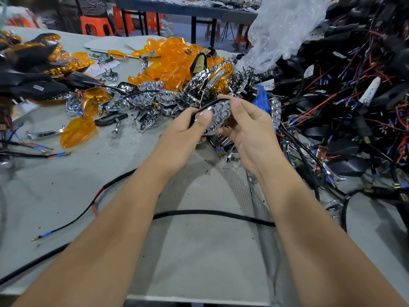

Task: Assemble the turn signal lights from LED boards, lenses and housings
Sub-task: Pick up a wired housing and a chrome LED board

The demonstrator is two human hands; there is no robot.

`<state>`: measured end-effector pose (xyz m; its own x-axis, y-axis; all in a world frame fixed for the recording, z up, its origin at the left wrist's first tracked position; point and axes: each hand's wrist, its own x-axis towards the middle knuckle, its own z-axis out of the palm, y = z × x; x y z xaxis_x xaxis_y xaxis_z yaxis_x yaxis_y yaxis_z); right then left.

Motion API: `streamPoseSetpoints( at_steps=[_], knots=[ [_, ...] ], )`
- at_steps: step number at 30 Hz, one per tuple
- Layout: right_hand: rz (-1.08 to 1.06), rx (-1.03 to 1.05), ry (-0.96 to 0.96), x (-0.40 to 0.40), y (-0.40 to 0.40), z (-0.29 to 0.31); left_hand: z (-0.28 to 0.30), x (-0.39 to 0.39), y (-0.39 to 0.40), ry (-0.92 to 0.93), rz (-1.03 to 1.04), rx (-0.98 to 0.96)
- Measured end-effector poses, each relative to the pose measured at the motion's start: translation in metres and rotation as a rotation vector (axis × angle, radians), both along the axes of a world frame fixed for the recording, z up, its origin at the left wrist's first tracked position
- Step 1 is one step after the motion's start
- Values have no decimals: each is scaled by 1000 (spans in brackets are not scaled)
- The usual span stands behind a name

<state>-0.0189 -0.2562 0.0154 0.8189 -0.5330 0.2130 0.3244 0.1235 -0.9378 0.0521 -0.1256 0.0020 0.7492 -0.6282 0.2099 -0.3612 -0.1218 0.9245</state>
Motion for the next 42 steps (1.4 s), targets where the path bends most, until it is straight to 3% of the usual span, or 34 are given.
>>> streamPoseSetpoints(
  at_steps=[7,14,21,31,42],
  knots=[
    [-361,-428,134,4,0,-6,-7,7,-9,-106,0,87],
    [-397,-397,87,4,1,-5,-5,14,-7,78,-45,-16],
    [-288,-19,-14,2,-9,2,-3,17,-2,160,-65,-21],
    [-319,-300,64,3,-6,-3,-2,16,-1,176,-152,-38],
    [-371,-367,66,4,-4,-4,2,11,0,129,-174,-62]
  ],
)
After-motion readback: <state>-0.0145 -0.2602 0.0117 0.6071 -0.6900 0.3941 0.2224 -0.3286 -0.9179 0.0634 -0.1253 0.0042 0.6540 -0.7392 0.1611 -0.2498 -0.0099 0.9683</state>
